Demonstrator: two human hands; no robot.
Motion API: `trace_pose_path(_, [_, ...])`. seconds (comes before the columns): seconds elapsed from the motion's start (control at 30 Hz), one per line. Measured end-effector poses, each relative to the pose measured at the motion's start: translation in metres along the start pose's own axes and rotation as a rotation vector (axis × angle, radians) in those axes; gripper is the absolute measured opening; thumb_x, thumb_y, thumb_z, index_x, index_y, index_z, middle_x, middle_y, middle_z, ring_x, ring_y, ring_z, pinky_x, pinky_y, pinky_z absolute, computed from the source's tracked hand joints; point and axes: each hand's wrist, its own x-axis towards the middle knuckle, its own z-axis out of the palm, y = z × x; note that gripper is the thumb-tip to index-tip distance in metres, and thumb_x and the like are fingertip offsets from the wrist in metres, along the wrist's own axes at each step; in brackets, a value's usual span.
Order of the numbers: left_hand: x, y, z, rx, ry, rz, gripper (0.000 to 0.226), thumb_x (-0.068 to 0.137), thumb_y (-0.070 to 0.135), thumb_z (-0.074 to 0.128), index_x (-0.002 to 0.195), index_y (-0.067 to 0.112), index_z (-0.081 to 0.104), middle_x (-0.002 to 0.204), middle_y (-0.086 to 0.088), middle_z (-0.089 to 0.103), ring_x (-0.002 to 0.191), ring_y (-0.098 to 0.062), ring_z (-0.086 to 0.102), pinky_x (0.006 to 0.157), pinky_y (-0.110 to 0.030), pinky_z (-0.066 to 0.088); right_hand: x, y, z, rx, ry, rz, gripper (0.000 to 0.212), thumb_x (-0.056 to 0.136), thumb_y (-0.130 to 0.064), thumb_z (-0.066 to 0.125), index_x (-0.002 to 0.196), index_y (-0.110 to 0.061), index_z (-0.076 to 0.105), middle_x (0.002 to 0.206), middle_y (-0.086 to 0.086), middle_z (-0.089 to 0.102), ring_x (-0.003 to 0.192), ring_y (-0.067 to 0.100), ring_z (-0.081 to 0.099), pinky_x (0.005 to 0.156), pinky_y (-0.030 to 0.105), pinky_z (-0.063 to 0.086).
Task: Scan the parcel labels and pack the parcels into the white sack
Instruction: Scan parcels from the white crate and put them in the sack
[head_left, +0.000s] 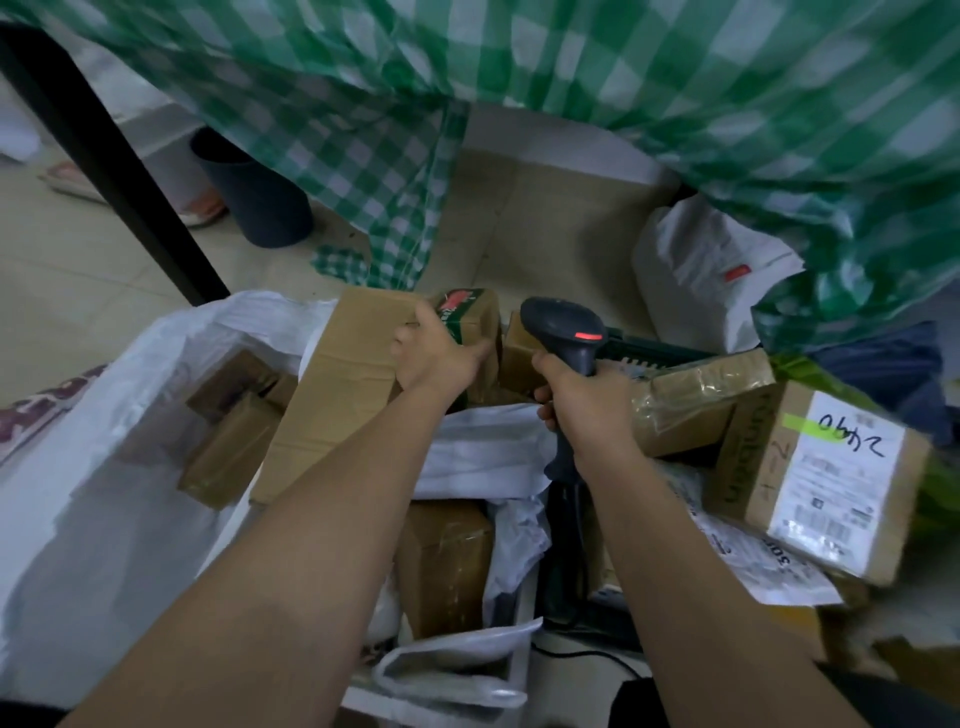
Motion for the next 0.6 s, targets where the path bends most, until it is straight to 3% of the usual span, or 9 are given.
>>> trace_pose_path(0.17, [-0.021, -0.012, -0.039, -0.127, 0.025, 0.083, 0.075, 0.070, 0.048, 0.069, 0.129, 0.021, 0.031, 0.132, -0.017, 0.038, 0.122, -0.035, 0.038, 0.095, -0.048, 0.042, -0.009, 0.001, -0.009, 0.004, 0.013, -0.011, 0.021, 0.084, -0.022, 0.068, 0.067, -0.011, 0.062, 0.061, 0.005, 0.060, 0.052, 0.013, 0.056, 0.051, 0.024, 0.044])
trace_pose_path(0.33, [-0.065, -0.027, -0.090, -0.174, 0.107, 0.335, 0.092, 0.071, 0.040, 0.074, 0.144, 0.018, 0.023, 0.140, -0.009, 0.036, 0.128, -0.028, 0.035, 0.105, -0.046, 0.036, -0.039, -0.006, -0.013, 0.027, 0.003, -0.039, 0.019, 0.084, -0.027, 0.070, 0.080, -0.009, 0.065, 0.066, 0.004, 0.065, 0.050, 0.010, 0.058, 0.060, 0.029, 0.049])
trace_pose_path(0.43, [-0.096, -0.052, -0.108, -0.035, 0.086, 0.529, 0.105, 0.069, 0.040, 0.076, 0.149, 0.017, 0.012, 0.146, -0.009, 0.030, 0.134, -0.027, 0.028, 0.109, -0.044, 0.031, -0.065, -0.006, -0.015, 0.058, 0.017, -0.104, 0.017, 0.084, -0.026, 0.071, 0.082, -0.010, 0.065, 0.074, 0.008, 0.067, 0.060, 0.016, 0.063, 0.058, 0.029, 0.050])
trace_pose_path(0.53, [-0.127, -0.087, -0.110, 0.209, 0.032, 0.712, 0.110, 0.069, 0.039, 0.076, 0.151, 0.017, 0.008, 0.146, -0.010, 0.029, 0.133, -0.028, 0.029, 0.109, -0.043, 0.031, -0.091, 0.005, -0.015, 0.085, 0.109, -0.171, 0.017, 0.078, -0.037, 0.075, 0.082, -0.022, 0.066, 0.076, 0.001, 0.069, 0.081, 0.025, 0.069, 0.077, 0.044, 0.054])
trace_pose_path(0.6, [-0.148, -0.111, -0.101, 0.296, 0.054, 0.840, 0.105, 0.068, 0.025, 0.078, 0.151, 0.009, 0.015, 0.142, -0.014, 0.035, 0.129, -0.032, 0.036, 0.106, -0.045, 0.037, -0.105, 0.018, -0.015, 0.075, 0.128, -0.168, 0.027, 0.073, -0.048, 0.075, 0.086, -0.026, 0.066, 0.083, 0.001, 0.070, 0.090, 0.026, 0.067, 0.086, 0.049, 0.053])
